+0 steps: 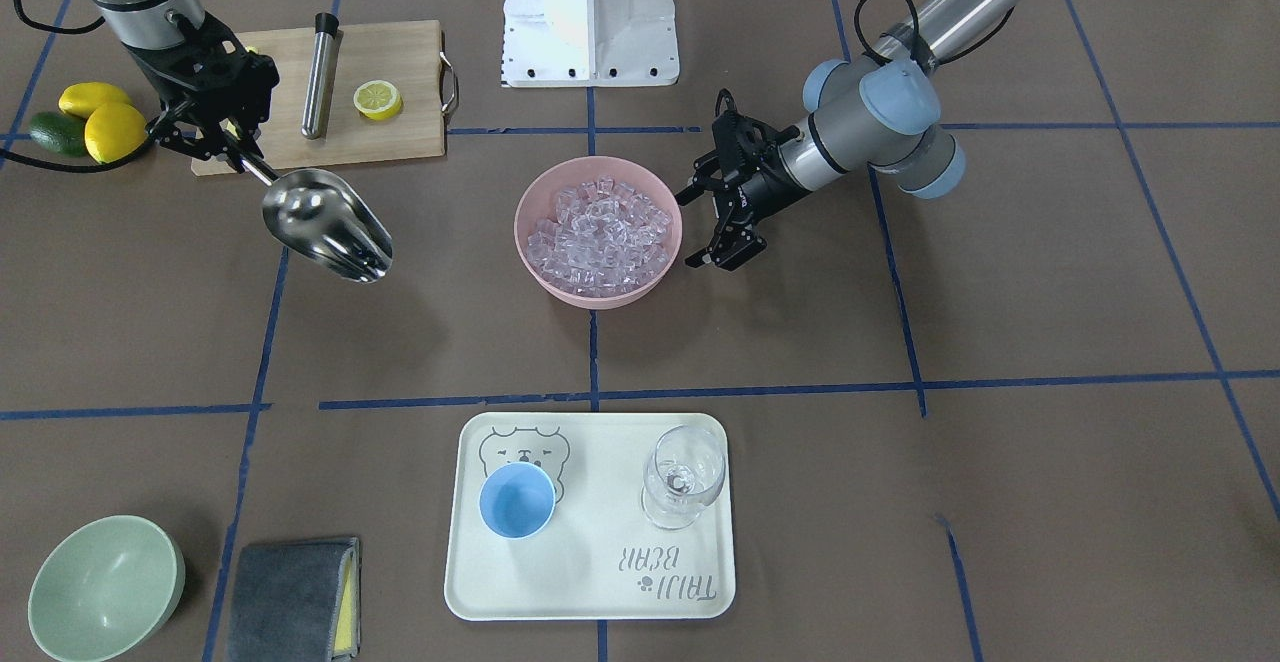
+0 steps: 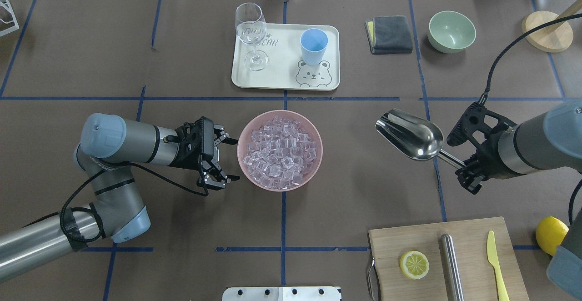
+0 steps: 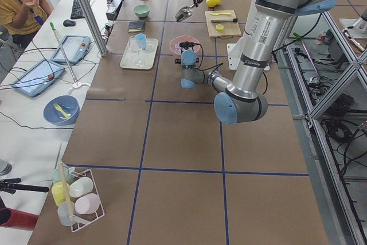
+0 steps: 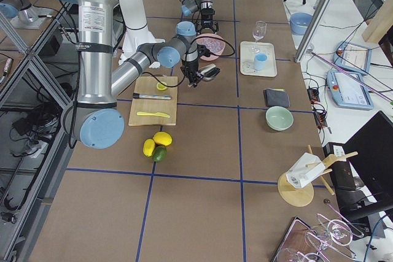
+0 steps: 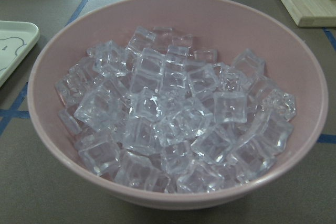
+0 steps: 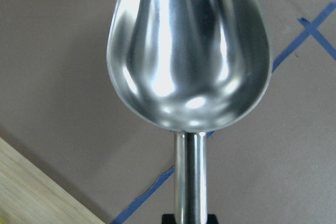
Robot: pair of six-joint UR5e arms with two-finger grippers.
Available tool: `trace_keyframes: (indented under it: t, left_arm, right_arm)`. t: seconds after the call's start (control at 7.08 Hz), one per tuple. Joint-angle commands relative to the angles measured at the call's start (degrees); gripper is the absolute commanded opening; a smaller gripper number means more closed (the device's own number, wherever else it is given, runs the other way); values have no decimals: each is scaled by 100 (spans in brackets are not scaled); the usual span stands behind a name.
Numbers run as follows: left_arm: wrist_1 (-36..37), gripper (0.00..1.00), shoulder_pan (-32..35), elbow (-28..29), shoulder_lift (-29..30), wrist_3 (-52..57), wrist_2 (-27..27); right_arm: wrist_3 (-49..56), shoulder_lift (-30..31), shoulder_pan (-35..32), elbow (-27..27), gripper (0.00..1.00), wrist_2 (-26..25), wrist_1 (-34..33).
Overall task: Put ice in cup with scoop
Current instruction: 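Lift the scoop and carry it toward the pink ice bowl with the right gripper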
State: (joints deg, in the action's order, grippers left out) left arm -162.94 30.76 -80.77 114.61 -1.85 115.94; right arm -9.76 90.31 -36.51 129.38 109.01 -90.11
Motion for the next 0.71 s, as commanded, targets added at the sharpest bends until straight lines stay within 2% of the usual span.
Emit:
trace_keyframes:
  t: [0.0, 0.28, 0.56]
  left_arm:
    - [-9, 100, 0, 0, 9, 0, -1]
    - [-36, 100, 0, 9, 18, -35, -1]
    - [-36, 100, 0, 9, 18, -44, -1]
  right_arm:
    - [168, -1325, 336, 357, 0, -37, -2076]
    - [168, -3151, 670, 360, 0, -326, -4591]
    - [282, -4096, 846, -173, 0, -424, -5662]
